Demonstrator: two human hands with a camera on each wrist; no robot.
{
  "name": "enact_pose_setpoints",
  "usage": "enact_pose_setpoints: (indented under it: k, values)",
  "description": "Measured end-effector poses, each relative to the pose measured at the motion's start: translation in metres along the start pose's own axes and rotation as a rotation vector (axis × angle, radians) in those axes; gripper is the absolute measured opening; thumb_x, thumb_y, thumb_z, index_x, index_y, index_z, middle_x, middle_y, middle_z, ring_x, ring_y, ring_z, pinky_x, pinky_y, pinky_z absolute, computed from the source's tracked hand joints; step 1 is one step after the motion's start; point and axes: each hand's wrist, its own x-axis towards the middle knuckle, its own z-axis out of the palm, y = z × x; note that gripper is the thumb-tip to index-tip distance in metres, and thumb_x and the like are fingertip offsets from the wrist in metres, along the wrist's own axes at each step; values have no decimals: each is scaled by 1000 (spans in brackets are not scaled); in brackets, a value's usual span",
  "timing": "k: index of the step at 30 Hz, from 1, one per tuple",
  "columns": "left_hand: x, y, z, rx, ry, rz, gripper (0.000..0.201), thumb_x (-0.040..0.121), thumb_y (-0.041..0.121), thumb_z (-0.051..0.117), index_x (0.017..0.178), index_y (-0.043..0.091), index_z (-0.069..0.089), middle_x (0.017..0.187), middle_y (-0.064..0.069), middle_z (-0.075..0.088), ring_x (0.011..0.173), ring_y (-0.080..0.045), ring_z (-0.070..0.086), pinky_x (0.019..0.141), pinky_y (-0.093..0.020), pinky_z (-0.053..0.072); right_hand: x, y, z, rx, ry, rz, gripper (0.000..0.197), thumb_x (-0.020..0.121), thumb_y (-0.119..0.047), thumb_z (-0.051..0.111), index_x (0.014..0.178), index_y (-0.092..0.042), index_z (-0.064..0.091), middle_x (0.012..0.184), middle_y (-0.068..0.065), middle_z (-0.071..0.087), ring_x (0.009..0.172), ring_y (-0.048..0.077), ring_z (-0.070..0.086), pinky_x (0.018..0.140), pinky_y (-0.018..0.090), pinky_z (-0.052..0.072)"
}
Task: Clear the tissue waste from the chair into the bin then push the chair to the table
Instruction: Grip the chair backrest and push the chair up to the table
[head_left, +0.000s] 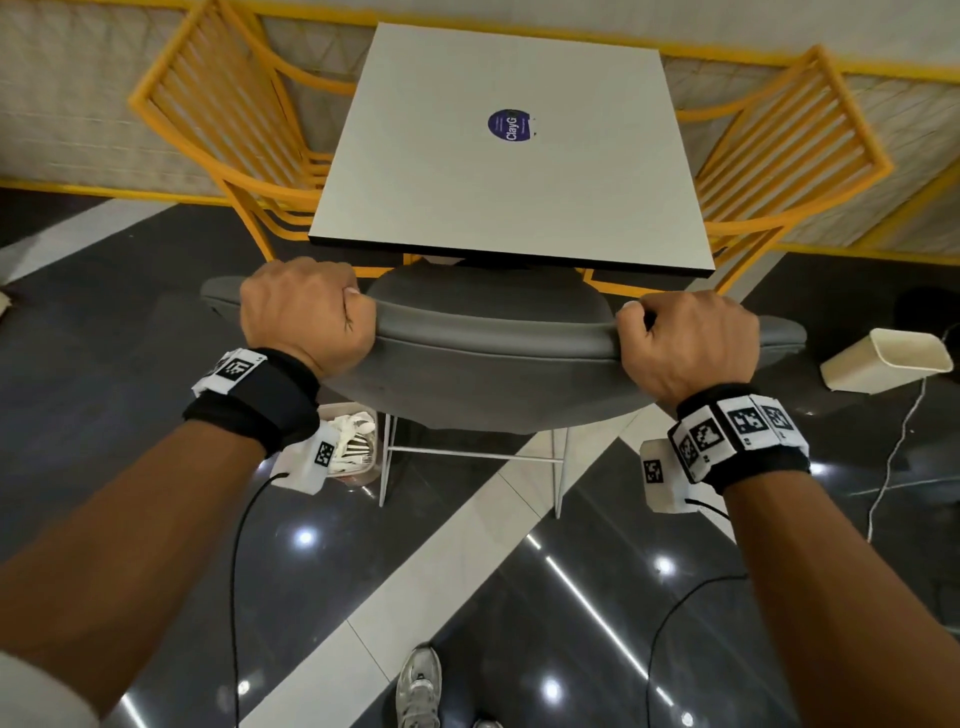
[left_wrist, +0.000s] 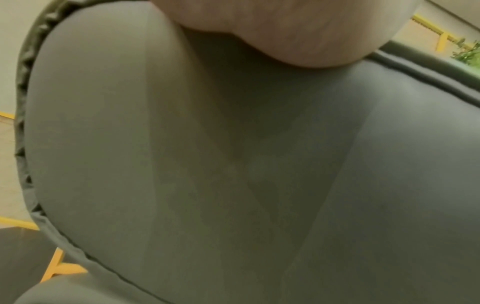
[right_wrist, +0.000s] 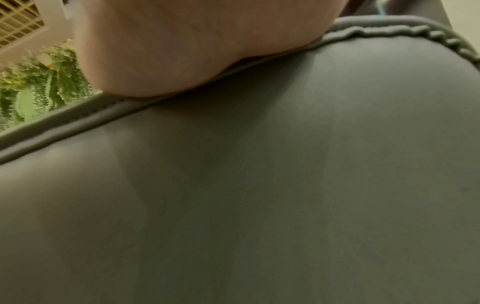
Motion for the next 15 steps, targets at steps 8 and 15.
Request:
enact_pose_setpoints:
  k: [8,15]
  values:
    - [4,-4,6,-3,22,12,39,79,34,34,63,11,60,58,-11,56,54,-31,48,57,-32,26,5,3,6,-3,16,5,45,88,-38,43,52,-13,50,45,3,42,46,29,43,51,29,33]
    - [5,-3,3,-23,15,14,41,80,34,32,62,10,59,55,-8,51,52,-27,41,56,-32,27,6,3,4,-1,-7,16,43,87,-38,44,53,-14,51,44,0,41,45,26,43,52,27,31]
